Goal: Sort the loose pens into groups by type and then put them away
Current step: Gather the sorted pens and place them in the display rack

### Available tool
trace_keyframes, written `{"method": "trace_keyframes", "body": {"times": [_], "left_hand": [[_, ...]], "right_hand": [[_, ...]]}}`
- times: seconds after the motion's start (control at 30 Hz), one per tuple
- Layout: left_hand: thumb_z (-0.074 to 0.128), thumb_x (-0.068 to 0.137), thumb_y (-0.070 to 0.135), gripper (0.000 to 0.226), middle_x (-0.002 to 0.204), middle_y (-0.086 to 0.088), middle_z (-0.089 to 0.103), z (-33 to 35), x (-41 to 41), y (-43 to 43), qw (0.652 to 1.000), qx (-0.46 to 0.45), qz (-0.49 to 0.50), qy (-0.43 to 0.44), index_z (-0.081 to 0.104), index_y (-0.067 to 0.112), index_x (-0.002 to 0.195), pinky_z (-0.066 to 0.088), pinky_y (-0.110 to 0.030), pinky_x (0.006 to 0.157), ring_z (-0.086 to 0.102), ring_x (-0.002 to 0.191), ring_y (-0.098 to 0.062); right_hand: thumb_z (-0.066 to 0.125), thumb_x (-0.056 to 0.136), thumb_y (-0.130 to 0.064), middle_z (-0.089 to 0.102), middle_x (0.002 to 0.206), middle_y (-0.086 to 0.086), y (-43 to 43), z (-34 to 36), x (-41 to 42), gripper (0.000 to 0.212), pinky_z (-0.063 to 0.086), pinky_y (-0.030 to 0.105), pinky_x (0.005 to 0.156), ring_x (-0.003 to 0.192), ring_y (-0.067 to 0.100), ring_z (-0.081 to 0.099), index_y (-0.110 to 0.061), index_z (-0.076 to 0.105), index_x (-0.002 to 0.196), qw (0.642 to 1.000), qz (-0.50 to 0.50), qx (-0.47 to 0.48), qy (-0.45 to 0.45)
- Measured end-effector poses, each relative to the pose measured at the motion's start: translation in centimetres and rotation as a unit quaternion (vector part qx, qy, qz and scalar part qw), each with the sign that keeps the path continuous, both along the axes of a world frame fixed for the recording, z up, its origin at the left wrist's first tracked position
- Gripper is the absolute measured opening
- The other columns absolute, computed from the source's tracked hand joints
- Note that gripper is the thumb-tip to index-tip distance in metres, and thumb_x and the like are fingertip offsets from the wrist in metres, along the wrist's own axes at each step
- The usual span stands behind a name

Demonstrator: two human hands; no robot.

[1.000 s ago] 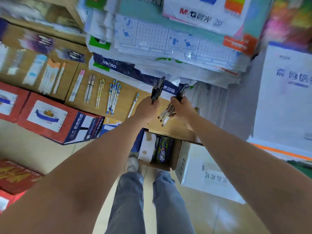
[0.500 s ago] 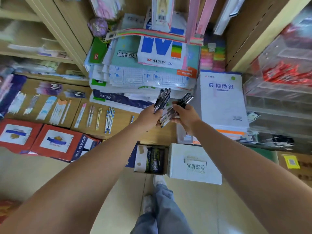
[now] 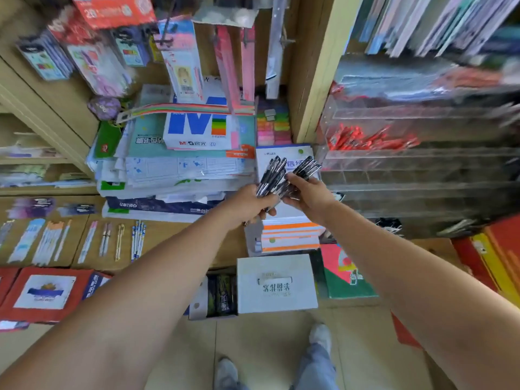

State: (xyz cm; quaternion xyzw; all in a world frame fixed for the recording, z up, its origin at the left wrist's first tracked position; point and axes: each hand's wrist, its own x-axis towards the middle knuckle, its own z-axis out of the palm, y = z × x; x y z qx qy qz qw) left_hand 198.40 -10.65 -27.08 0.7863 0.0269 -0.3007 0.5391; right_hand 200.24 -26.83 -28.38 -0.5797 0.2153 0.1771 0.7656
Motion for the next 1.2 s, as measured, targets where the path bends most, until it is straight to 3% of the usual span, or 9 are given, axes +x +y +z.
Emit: {"method": "trace_keyframes", "body": {"times": [0.2,0.37,0.5,0.57,0.63,0.77,0.93,1.1,1.2], "left_hand": [[0.045,0.101,0.029,0.025,0.085,-0.004,0.068,1.5,2.6,-8.9,1.0,0.013,-0.009,-0.008,0.055,0.011,0.115,0.032,-0.019,0.047,0.051,0.062,-0.013],[0.046,0.101,0.03,0.028,0.093,-0.008,0.06,1.9,4.7,-15.4,1.0,0.013,-0.007,-0.003,0.052,0.008,0.117,0.03,-0.024,0.049,0.057,0.062,-0.013],[0.047,0.1,0.029,0.016,0.089,-0.015,0.059,2.5,6.4,-19.0,0.999,0.036,-0.003,-0.013,0.053,0.016,0.109,0.028,-0.025,0.05,0.052,0.069,-0.022],[0.045,0.101,0.027,0.019,0.08,-0.011,0.059,2.7,7.2,-20.4,0.998,0.053,-0.012,-0.026,0.052,0.012,0.111,0.028,-0.019,0.045,0.053,0.059,-0.015],[0.041,0.102,0.025,0.016,0.073,-0.005,0.059,2.7,7.9,-21.7,0.996,0.074,-0.024,-0.053,0.05,0.014,0.11,0.03,-0.015,0.04,0.05,0.045,-0.003],[0.038,0.104,0.025,0.024,0.094,-0.008,0.066,1.9,9.4,-23.4,0.993,0.085,-0.05,-0.07,0.051,0.008,0.113,0.04,-0.023,0.054,0.056,0.064,-0.012],[0.037,0.103,0.027,0.022,0.085,-0.001,0.065,1.0,10.8,-25.5,0.992,0.081,-0.07,-0.07,0.053,0.012,0.105,0.044,-0.028,0.066,0.058,0.068,-0.013],[0.038,0.103,0.028,0.021,0.086,-0.001,0.066,0.5,12.1,-27.9,0.992,0.077,-0.065,-0.072,0.052,0.013,0.106,0.045,-0.029,0.068,0.059,0.07,-0.014],[0.038,0.103,0.029,0.023,0.089,-0.002,0.068,0.4,13.2,-29.5,0.993,0.079,-0.049,-0.068,0.053,0.012,0.108,0.046,-0.031,0.073,0.06,0.071,-0.015]], "right_hand": [[0.062,0.092,-0.013,0.067,0.072,0.005,-9.8,1.9,2.7,0.011,0.056,0.021,0.053,0.054,0.012,0.067,-0.002,0.06,0.093,0.999,0.013,-0.028,0.021],[0.067,0.089,-0.015,0.07,0.087,0.009,-16.8,2.6,5.0,0.014,0.06,0.03,0.07,0.067,0.019,0.069,-0.004,0.062,0.095,0.998,0.026,-0.057,0.021],[0.07,0.086,-0.016,0.072,0.093,0.008,-20.5,3.1,5.9,0.01,0.059,0.033,0.08,0.074,0.019,0.07,-0.008,0.065,0.09,0.998,0.009,-0.066,0.016],[0.069,0.086,-0.015,0.072,0.097,0.01,-22.0,3.2,6.3,0.012,0.058,0.035,0.082,0.078,0.022,0.07,-0.006,0.065,0.093,0.998,-0.003,-0.065,0.014],[0.07,0.086,-0.015,0.073,0.09,0.009,-23.3,3.3,6.5,0.017,0.06,0.034,0.075,0.074,0.02,0.072,-0.003,0.065,0.097,0.997,-0.028,-0.066,0.013],[0.069,0.086,-0.012,0.069,0.083,0.009,-26.1,3.2,6.7,0.014,0.06,0.033,0.067,0.064,0.018,0.069,-0.002,0.063,0.092,0.991,-0.106,-0.076,0.008],[0.07,0.086,-0.011,0.068,0.082,0.011,-30.0,2.7,7.1,0.01,0.053,0.018,0.046,0.051,0.011,0.067,-0.003,0.063,0.086,0.976,-0.187,-0.116,-0.001],[0.073,0.084,-0.012,0.068,0.084,0.008,-33.9,2.5,9.1,0.013,0.06,0.032,0.075,0.076,0.022,0.07,-0.01,0.062,0.077,0.959,-0.236,-0.157,-0.003],[0.073,0.083,-0.013,0.071,0.086,0.009,-36.3,2.5,11.2,0.011,0.058,0.037,0.082,0.08,0.023,0.071,-0.01,0.064,0.078,0.954,-0.241,-0.177,-0.021]]}}
